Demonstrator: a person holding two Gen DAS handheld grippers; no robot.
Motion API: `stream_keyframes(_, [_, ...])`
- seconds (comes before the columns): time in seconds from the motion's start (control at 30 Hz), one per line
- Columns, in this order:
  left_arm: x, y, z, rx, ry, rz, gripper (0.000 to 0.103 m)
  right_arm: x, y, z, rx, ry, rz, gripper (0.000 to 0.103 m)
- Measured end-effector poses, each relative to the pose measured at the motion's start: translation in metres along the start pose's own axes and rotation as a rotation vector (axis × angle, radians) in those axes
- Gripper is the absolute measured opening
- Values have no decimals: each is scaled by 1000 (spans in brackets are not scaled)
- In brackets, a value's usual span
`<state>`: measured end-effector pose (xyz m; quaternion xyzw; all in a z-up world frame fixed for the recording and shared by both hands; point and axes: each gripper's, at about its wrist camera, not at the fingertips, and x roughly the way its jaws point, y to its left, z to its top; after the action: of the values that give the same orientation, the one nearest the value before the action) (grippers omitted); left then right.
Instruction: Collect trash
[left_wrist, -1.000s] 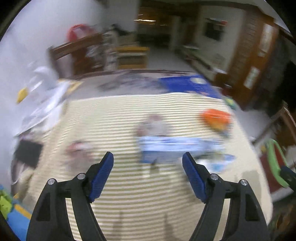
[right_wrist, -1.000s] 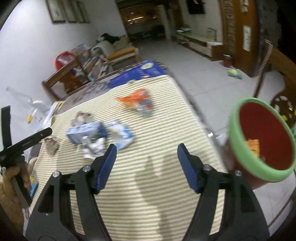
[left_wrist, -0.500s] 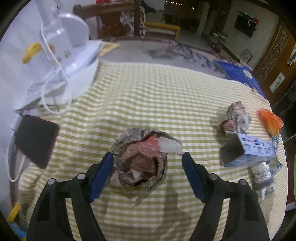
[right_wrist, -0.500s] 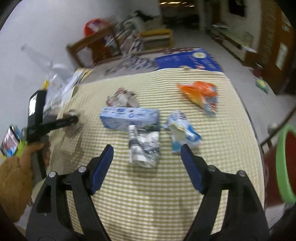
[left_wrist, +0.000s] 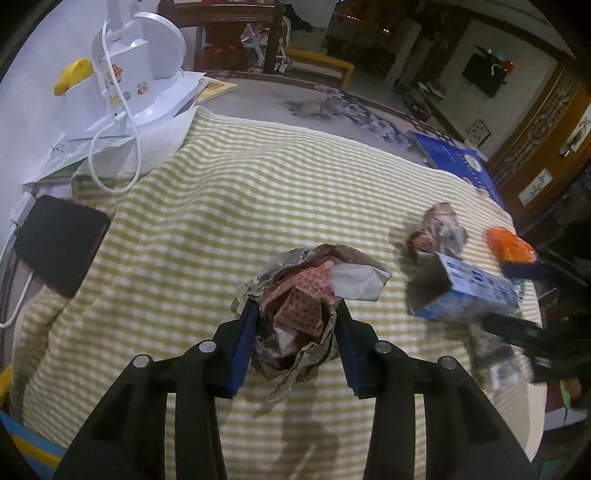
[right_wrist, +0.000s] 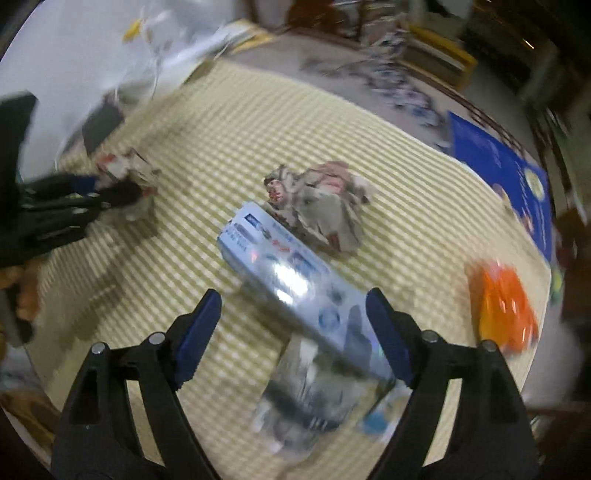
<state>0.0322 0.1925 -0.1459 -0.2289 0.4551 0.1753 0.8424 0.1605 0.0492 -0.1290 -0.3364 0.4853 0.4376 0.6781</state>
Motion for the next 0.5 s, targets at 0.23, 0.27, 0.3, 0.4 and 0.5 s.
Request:
stream_keyframes(0.23, [-3,-7,-8,10,1,-14,40,24,9,14,-113,78,11,66])
stream_keyframes(0.27, [-3,-6,-8,4,2,-15,40,24,10,14,-121,79,12,63])
stream_keyframes(0.3, [-3,-4,-8,-2,3,-13,40,23,11,13,-127,78,13,61])
stream_keyframes(0.4, [-2,-2,-7,-9,3,-9,40,17,14,12,-131,59,4,44])
stream_keyframes(0.5, [-4,-2,-5,-13,1,-13,40,4,14,8,-83,6,13,40])
